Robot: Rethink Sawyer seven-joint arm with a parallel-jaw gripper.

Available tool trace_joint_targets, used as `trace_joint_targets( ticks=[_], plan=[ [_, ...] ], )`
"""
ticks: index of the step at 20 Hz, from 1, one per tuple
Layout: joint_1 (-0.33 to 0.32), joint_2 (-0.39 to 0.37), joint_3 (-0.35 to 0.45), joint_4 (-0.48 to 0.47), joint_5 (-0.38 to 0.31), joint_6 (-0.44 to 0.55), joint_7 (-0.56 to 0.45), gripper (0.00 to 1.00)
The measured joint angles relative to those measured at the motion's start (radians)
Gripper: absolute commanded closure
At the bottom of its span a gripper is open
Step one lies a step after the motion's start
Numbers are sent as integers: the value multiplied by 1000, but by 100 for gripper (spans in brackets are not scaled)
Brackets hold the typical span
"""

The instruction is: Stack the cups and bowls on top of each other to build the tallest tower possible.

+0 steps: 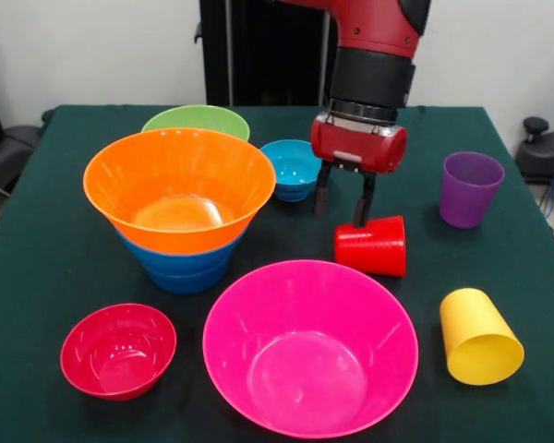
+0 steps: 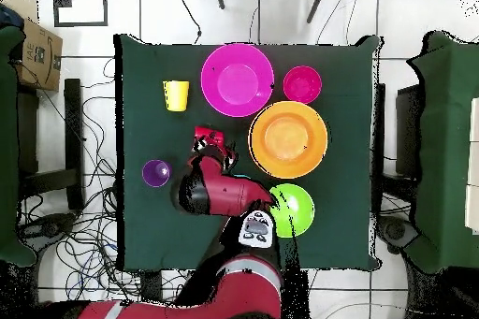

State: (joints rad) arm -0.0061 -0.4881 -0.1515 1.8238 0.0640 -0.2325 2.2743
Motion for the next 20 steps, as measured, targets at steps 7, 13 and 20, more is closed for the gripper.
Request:
trace_joint_targets(
  ticks=[7, 13, 20],
  plan=[
    [3, 59, -37, 0, 19, -91, 10, 0],
    [-23, 102, -38, -3, 19, -98, 10, 0],
    [-51, 149, -31, -12, 19, -102, 10, 0]
  ],
)
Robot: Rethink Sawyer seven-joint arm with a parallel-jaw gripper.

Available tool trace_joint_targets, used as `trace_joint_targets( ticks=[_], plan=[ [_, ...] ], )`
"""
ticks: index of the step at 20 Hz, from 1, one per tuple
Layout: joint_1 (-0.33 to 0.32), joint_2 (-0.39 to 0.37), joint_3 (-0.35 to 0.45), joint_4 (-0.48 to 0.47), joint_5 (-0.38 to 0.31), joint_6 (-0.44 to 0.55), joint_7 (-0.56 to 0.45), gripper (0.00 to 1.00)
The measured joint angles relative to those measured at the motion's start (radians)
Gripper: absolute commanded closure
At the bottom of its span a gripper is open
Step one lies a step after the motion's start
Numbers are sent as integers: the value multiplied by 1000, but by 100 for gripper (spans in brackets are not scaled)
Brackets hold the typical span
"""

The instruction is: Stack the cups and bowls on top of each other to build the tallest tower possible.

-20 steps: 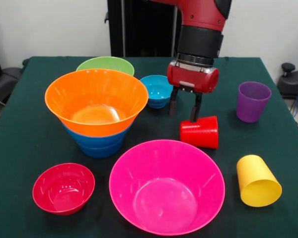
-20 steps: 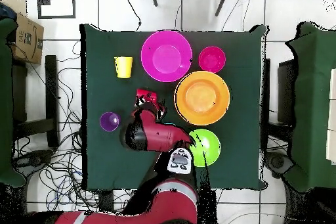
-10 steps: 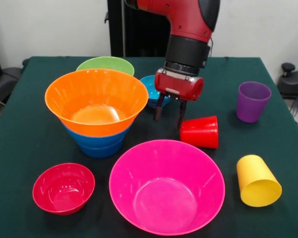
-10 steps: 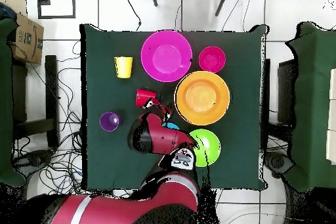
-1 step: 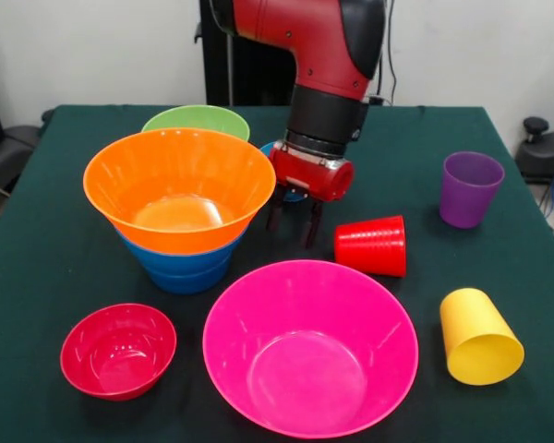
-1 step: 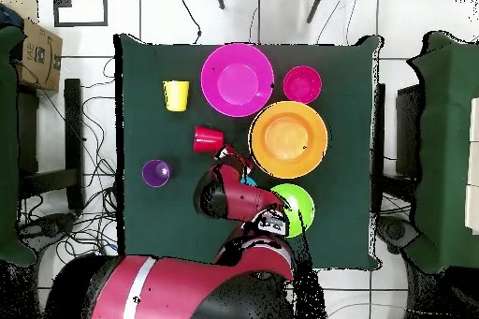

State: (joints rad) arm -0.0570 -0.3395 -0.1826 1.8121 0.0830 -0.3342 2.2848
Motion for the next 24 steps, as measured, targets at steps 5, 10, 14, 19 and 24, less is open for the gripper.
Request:
trace_joint_targets(
  ticks=[5, 10, 14, 19, 24],
  plan=[
    [1, 40, 6, -15, 0, -27, 0, 0],
    [1, 45, 6, -15, 0, -59, 0, 0],
    [2, 45, 6, -15, 0, -60, 0, 0],
    [2, 45, 6, -15, 0, -60, 0, 0],
    [6, 44, 6, -13, 14, -60, 0, 0]
  ],
)
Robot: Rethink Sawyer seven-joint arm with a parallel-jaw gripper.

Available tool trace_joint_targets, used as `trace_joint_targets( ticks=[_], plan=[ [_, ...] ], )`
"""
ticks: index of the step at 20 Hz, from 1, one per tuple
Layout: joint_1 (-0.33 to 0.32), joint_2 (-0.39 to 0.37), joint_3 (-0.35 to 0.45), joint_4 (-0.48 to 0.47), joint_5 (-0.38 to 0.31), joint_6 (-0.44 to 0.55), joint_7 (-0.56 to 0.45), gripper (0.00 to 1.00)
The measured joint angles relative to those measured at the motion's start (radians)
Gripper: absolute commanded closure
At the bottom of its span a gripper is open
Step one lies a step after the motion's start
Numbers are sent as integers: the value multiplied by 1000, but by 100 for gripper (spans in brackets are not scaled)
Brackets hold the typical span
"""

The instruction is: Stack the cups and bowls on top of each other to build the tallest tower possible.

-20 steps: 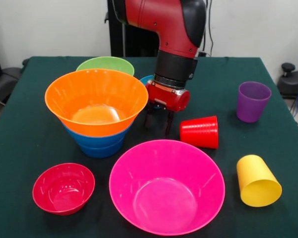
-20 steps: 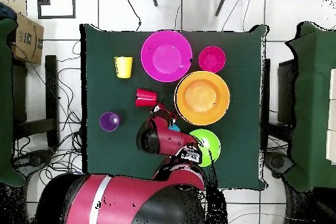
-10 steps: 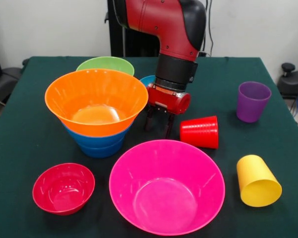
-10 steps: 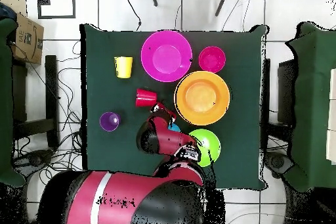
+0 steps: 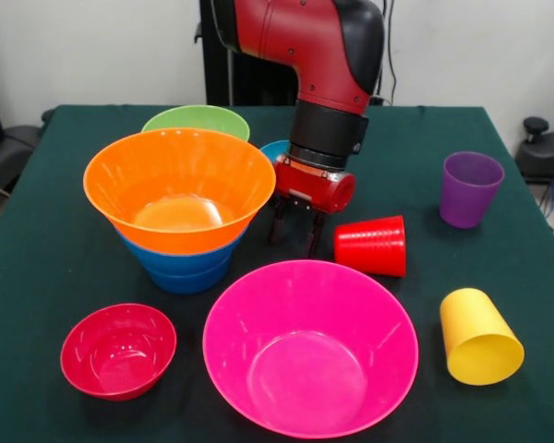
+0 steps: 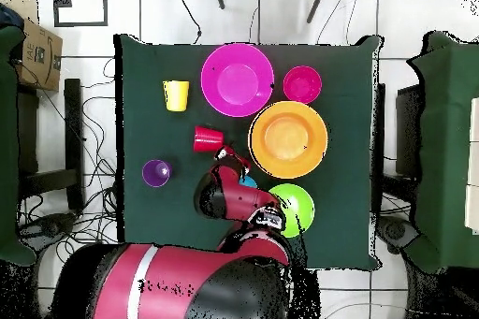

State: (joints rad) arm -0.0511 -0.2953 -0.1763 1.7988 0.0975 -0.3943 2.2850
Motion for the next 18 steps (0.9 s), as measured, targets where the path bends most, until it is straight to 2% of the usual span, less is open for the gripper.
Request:
trace_joint_targets(
  ticks=[11, 18],
  plan=[
    [75, -12, 3, 2, 104, 0, 0, 0],
    [104, -42, 4, 2, 144, 0, 0, 0]
  ],
)
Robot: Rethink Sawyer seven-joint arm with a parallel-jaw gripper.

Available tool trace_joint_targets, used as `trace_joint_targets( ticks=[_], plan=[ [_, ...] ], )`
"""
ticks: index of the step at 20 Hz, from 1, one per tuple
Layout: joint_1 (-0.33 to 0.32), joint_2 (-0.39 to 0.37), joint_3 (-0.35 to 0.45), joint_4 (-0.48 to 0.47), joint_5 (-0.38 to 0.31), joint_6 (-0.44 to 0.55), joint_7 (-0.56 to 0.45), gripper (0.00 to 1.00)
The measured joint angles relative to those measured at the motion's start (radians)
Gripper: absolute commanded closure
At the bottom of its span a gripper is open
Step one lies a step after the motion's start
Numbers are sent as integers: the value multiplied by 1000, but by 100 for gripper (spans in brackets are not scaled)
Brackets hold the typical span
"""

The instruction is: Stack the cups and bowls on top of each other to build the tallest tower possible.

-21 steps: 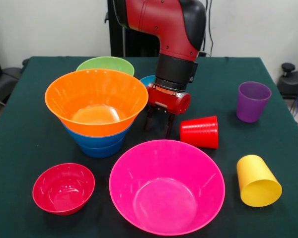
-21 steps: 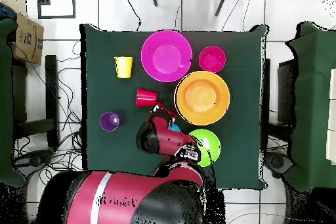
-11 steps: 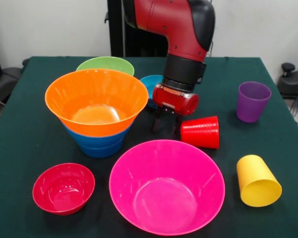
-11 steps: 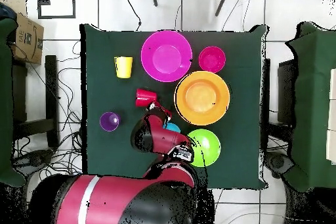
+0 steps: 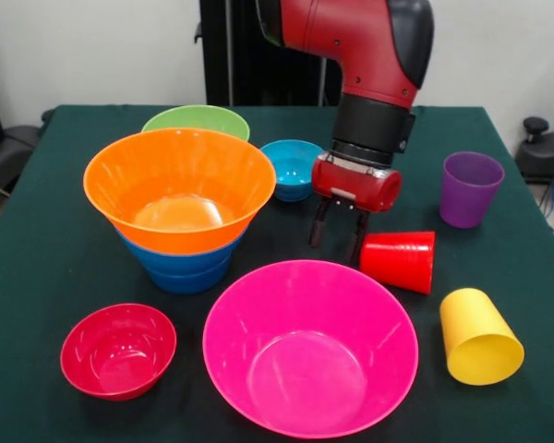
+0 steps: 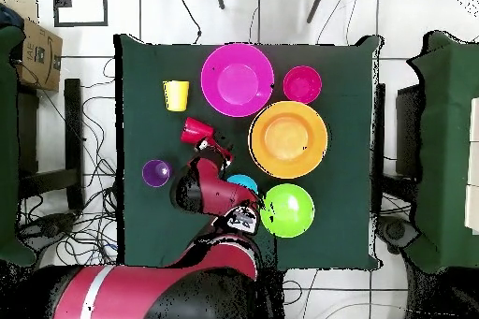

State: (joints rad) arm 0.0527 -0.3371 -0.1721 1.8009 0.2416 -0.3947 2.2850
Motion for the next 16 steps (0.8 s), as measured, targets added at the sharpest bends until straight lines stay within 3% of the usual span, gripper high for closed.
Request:
trace_joint_targets(
  ticks=[16],
  plan=[
    [-1, -73, 3, 0, 2, 0, 0, 0]
  ],
)
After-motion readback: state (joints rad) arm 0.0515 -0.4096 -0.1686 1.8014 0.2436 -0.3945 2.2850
